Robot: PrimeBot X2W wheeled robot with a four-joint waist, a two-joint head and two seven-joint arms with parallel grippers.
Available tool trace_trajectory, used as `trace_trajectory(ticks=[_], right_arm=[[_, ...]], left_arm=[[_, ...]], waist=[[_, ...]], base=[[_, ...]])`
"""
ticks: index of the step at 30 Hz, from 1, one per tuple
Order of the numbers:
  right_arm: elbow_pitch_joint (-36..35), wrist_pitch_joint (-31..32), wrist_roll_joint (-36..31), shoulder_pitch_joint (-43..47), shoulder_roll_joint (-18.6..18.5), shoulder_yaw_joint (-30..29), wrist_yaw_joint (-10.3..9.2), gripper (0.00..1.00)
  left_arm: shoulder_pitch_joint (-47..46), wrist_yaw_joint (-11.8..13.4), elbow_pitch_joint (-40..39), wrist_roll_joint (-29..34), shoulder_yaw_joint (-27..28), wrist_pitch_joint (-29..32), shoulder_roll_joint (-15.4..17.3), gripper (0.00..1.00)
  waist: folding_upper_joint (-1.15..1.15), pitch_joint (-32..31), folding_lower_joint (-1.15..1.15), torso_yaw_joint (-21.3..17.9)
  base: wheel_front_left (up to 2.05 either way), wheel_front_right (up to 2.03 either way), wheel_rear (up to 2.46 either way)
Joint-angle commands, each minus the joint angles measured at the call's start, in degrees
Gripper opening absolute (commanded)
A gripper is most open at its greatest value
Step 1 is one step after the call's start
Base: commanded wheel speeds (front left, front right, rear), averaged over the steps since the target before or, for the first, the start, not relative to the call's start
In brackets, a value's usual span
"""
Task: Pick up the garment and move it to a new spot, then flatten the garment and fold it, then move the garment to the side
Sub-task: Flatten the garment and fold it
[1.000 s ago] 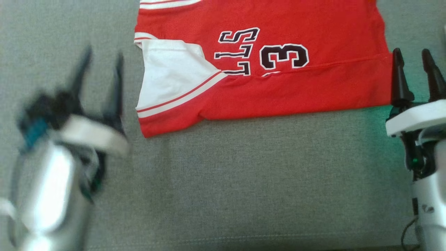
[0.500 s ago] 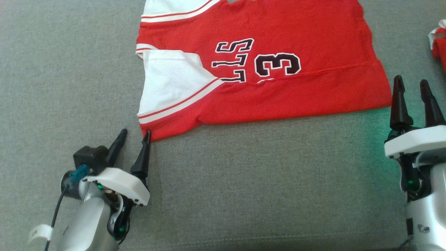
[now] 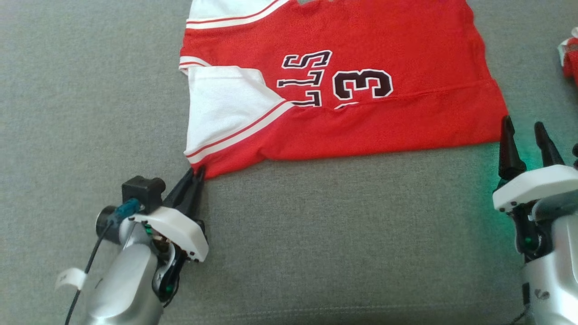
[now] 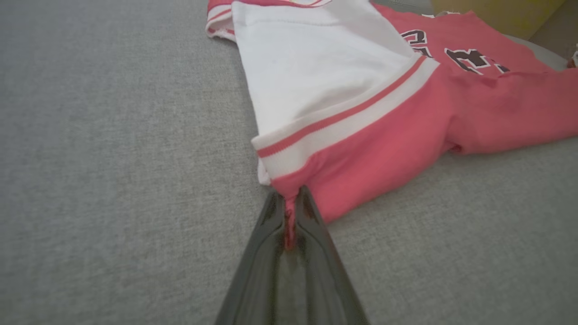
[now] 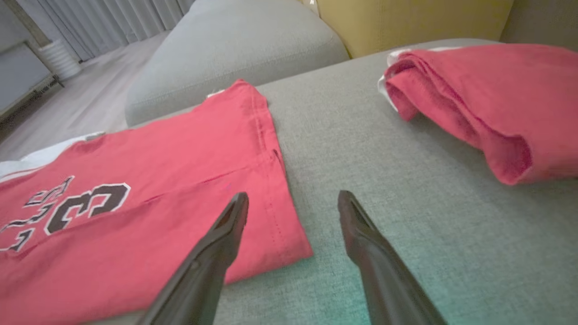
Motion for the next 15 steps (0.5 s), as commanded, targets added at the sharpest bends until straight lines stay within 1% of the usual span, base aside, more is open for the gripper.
trace_trajectory(ticks=[1,7,8,9,10,11,15], right_arm=[[-0.5,0.8,-1.3,-2.2,-0.1,0.1,0.37,1.0],[5.4,4.8,-4.6,-5.3,-0.4,-2.0,0.37,1.0],[6.4,5.5,-5.1,-5.8,-0.4,-2.3,0.37,0.99],[7.5,6.6,-5.6,-6.2,-0.5,-2.4,0.37,0.71],[8.5,7.7,-6.0,-6.5,-0.6,-2.4,0.37,0.38],[9.3,8.8,-6.5,-6.8,-0.7,-2.4,0.37,0.0],[10.5,11.0,-7.1,-7.4,-1.2,-1.9,0.37,0.0]], left_arm=[[0.8,-0.2,-1.2,0.0,0.5,0.6,1.1,0.0],[0.7,-0.3,-3.7,-0.5,-0.3,0.4,2.3,0.0],[0.6,-0.3,-4.0,-0.7,-0.4,0.4,2.5,0.0],[0.6,-0.3,-4.2,-0.9,-0.5,0.4,2.7,0.0],[0.5,-0.3,-4.5,-1.0,-0.8,0.4,2.9,0.0],[0.4,-0.3,-4.6,-1.2,-0.9,0.4,3.0,0.0],[0.2,-0.4,-4.9,-1.8,-1.5,0.4,3.7,0.0]], waist=[[0.0,-0.1,0.0,0.5],[0.0,-0.1,0.0,2.0],[0.0,-0.1,0.0,2.1],[0.0,-0.2,0.0,2.2],[0.0,-0.2,0.0,2.4],[0.0,-0.2,0.0,2.5],[0.0,-0.7,0.0,2.9]], base=[[0.0,0.0,0.0],[0.0,0.0,0.0],[0.0,0.0,0.0],[0.0,0.0,0.0],[0.0,0.0,0.0],[0.0,0.0,0.0],[0.0,0.0,0.0]])
